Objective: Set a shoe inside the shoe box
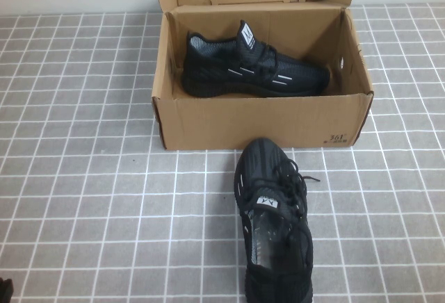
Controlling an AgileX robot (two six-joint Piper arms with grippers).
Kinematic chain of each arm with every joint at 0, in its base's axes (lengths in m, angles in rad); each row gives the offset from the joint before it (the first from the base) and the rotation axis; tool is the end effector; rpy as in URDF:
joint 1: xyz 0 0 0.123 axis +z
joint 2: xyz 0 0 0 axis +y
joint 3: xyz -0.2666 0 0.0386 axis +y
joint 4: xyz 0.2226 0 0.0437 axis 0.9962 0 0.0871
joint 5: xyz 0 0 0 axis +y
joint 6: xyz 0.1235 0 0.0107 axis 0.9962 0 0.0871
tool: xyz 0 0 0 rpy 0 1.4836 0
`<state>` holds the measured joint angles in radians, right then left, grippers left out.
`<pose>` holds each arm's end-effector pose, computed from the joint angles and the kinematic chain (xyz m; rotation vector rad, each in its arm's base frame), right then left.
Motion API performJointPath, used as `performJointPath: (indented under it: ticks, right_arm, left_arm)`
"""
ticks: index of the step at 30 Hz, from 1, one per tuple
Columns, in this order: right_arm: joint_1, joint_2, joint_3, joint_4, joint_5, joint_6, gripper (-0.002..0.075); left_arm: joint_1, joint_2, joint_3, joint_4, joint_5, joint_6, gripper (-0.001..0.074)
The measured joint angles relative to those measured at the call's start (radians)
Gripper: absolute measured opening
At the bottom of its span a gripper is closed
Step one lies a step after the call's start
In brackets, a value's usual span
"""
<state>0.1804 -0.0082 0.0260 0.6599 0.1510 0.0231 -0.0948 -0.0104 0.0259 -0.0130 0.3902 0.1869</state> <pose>0.0763 0.0256 0.1929 0.3396 1.6366 0.7306 0.0736 -0.0076 0.1602 0.2574 1.8720 0.0500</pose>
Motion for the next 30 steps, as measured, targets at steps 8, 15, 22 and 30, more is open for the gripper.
performJointPath:
  ticks: [8, 15, 22, 30]
  right_arm:
    - [0.0, 0.0, -0.006, 0.224, -0.04, 0.0, -0.0016]
    - [0.0, 0.191, -0.259, 0.126, 0.307, 0.0, -0.0016]
    - [0.0, 0.601, -0.569, -0.123, 0.649, -0.088, -0.0016]
    - [0.028, 1.028, -0.83, -0.104, 0.714, -0.343, -0.0016]
  left_arm:
    - [0.0, 0.0, 0.0, 0.0, 0.0, 0.0, -0.0001]
    - [0.0, 0.0, 0.0, 0.0, 0.0, 0.0, -0.0001]
    - [0.0, 0.0, 0.0, 0.0, 0.0, 0.0, -0.0001]
    - [0.0, 0.0, 0.0, 0.0, 0.0, 0.0, -0.0001]
